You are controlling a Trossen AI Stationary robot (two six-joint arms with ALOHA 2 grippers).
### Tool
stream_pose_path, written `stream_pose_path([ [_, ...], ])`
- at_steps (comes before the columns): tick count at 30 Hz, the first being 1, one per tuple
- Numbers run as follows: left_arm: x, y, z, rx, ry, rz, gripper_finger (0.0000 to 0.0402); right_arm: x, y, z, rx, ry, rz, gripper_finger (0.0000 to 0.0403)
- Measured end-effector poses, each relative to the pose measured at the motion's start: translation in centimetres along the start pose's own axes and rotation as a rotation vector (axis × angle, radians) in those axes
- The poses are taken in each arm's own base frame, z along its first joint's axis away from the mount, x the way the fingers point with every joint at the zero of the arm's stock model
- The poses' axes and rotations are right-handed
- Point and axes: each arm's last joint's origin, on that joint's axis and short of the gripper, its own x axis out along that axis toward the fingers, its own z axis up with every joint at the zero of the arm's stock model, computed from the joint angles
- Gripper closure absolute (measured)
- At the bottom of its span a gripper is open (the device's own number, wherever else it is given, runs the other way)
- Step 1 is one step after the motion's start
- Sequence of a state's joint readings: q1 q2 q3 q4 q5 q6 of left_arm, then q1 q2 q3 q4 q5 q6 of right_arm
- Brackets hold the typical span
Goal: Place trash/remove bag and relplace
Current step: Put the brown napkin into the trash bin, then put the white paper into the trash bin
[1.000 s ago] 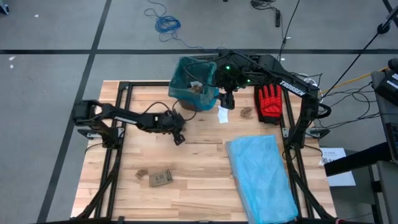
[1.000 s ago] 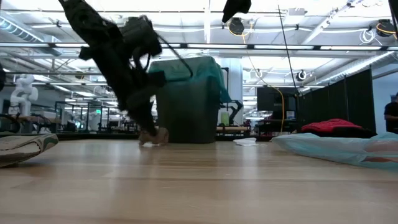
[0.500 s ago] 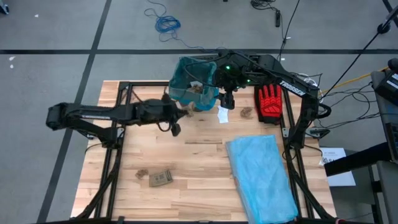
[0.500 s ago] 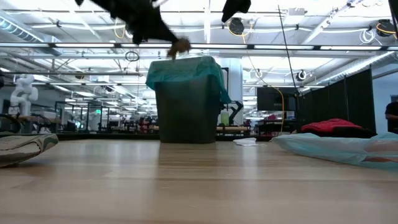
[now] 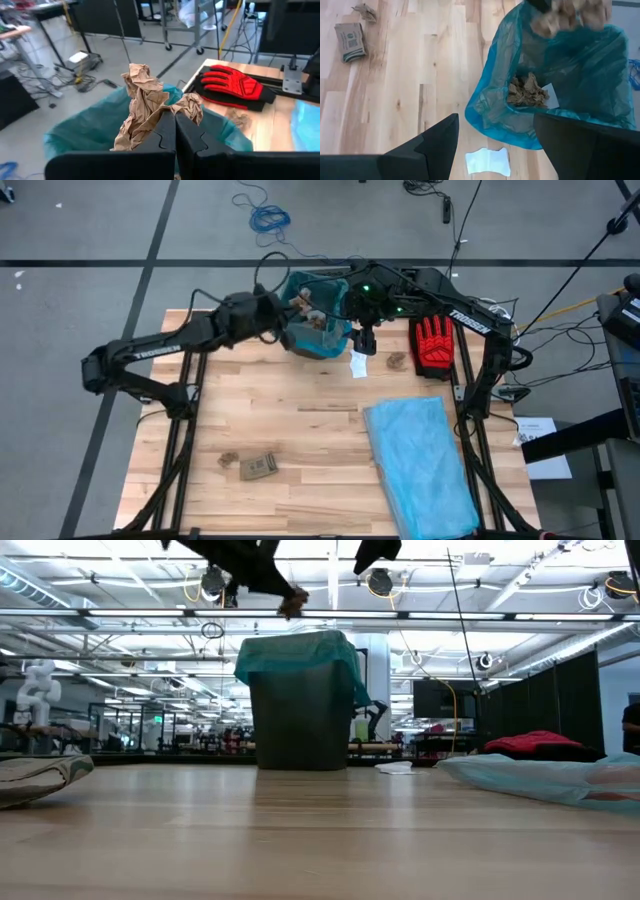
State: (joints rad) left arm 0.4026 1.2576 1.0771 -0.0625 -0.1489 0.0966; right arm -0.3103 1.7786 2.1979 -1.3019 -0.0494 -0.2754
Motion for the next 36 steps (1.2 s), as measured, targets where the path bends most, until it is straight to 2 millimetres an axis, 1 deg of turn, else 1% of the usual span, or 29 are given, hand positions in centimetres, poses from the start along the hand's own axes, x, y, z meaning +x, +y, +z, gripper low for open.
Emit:
stream_pose_path([
  [5,2.6,1.3,-1.2,0.011,0.014,0.025,0.0401,0.0,-0.1,0.0,-0.001,-0.003,-0.003,0.0151],
  [7,3.2,1.7,-1.4,0.006,0.006,0.039,0.0400,0.0,-0.1,0.0,-0.012,-0.001,-0.002,0.0151],
  [9,3.6,1.8,-1.5,0.014,0.002,0.044,0.0390,0.0,-0.1,-0.1,-0.025,0.004,-0.001,0.0151],
  [13,3.9,1.7,-1.6,0.050,-0.004,0.038,0.0348,0.0,-0.1,-0.1,-0.039,0.006,0.000,0.0151],
  [19,3.7,1.6,-1.4,0.051,-0.011,0.034,0.0278,0.0,0.0,-0.2,-0.062,0.017,0.003,0.0151],
  [21,3.3,1.6,-1.1,0.056,-0.023,0.036,0.0269,0.0,-0.1,-0.4,-0.080,0.041,0.009,0.0151],
  [24,2.1,1.6,-0.1,0.074,-0.063,0.042,0.0273,-0.1,-0.4,-1.0,-0.083,0.085,0.017,0.0153],
  [26,0.8,1.6,0.8,0.081,-0.095,0.055,0.0288,0.0,-0.6,-1.4,-0.066,0.120,0.028,0.0158],
  [28,-0.9,1.5,1.5,0.099,-0.116,0.050,0.0313,0.6,-0.8,-2.0,-0.038,0.150,0.053,0.0167],
  [32,-4.0,1.3,2.2,0.106,-0.112,0.027,0.0385,2.7,-0.7,-4.2,0.025,0.217,0.127,0.0191],
  [34,-5.2,1.2,2.1,0.100,-0.114,0.017,0.0394,4.2,-0.4,-6.0,0.046,0.235,0.132,0.0202],
  [36,-6.1,1.1,1.5,0.079,-0.113,0.009,0.0398,5.8,0.0,-8.2,0.074,0.237,0.127,0.0213],
])
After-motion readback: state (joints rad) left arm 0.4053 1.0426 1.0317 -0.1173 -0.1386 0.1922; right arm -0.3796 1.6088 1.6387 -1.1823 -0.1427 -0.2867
